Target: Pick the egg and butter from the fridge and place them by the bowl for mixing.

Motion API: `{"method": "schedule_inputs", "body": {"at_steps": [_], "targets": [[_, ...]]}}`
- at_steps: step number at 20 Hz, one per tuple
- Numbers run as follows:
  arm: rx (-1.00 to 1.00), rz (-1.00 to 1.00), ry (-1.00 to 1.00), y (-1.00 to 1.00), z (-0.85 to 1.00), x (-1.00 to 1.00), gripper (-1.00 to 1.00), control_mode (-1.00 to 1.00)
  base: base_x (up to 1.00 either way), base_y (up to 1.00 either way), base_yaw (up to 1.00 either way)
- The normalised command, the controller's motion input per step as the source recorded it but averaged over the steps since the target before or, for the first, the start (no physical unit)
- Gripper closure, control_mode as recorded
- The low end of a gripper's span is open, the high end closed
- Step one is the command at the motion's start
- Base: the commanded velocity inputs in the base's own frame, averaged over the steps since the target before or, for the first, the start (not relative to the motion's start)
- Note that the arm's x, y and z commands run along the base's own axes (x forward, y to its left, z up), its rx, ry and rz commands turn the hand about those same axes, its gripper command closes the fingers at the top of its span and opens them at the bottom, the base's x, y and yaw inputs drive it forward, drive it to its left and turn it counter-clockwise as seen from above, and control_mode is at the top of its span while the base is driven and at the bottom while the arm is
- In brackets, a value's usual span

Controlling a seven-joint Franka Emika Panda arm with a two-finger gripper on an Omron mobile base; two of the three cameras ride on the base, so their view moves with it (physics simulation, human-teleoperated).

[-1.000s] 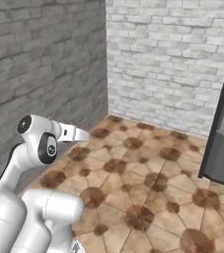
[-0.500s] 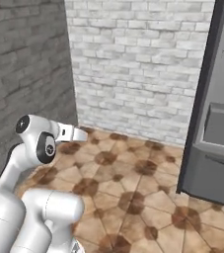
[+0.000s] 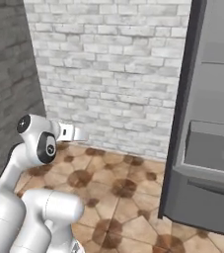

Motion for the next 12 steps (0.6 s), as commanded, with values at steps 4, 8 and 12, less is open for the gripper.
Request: {"method": "schedule_inputs", "body": {"at_steps": [4,8,12], "targets": [[0.00,0.00,0.00,0.00,0.00,0.00,-1.00,1.00,0.80,-0.95,-0.23],[0.00,0.00,0.00,0.00,0.00,0.00,-1.00,1.00,0.73,-1.00,-0.23],[0.00,0.00,0.00,0.00,0.00,0.00,-1.00,1.00,0.70,-1.00,-0.21]]}}
